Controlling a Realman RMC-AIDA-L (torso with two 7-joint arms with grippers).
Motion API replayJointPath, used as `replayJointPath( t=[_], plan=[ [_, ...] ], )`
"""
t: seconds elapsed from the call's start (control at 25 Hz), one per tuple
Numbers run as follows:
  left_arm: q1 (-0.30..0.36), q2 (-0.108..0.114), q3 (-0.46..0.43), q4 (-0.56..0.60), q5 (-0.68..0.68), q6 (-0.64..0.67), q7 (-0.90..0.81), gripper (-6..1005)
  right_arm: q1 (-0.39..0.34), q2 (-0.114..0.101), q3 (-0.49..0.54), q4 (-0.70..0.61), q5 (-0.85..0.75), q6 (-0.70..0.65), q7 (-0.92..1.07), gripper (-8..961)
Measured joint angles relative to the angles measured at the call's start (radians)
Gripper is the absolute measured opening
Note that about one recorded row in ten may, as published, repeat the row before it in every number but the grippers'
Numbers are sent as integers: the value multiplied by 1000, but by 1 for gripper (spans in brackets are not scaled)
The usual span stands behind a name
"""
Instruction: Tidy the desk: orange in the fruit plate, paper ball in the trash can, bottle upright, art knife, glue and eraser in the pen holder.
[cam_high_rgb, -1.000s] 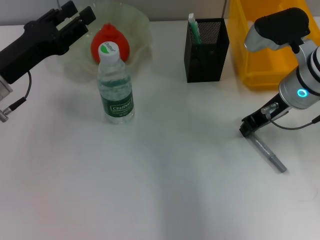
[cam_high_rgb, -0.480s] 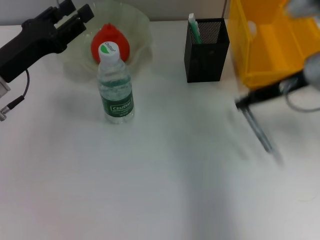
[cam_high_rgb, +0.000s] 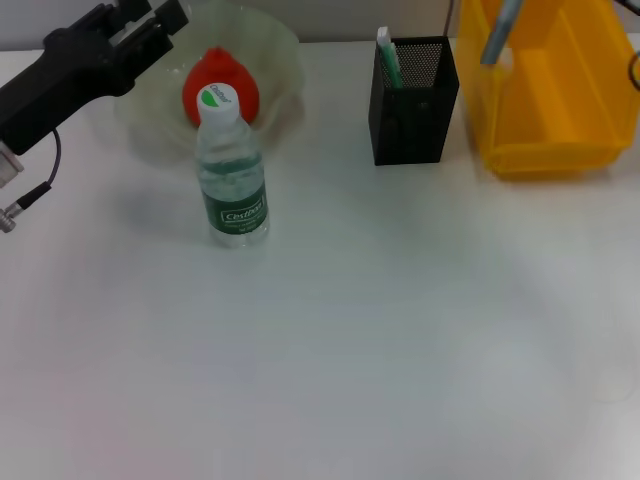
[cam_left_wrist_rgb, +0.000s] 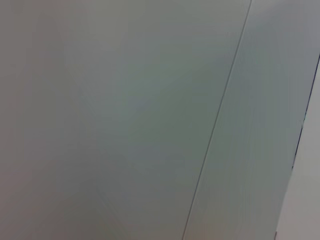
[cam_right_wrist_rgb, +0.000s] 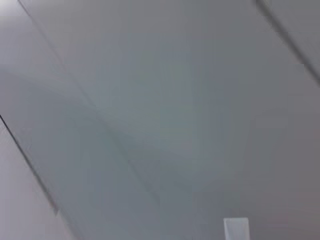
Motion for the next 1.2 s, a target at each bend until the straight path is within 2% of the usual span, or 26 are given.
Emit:
replayJointPath(
  t=[0.12, 0.56, 0.92, 1.2],
  plan=[
    [2, 0, -1, -1, 2, 0, 0, 610, 40, 20, -12, 51, 44, 94, -167, 149],
    [35, -1, -9, -15, 0, 10, 15, 611, 187, 22, -33, 228, 48, 308, -476, 145],
    [41, -2, -12, -54, -2, 16, 26, 611, 236, 25, -32, 273, 50, 411, -607, 145],
    [41, -2, -12, -57, -2, 26, 24, 611, 233, 27, -26, 288, 62, 412, -612, 143]
  ],
)
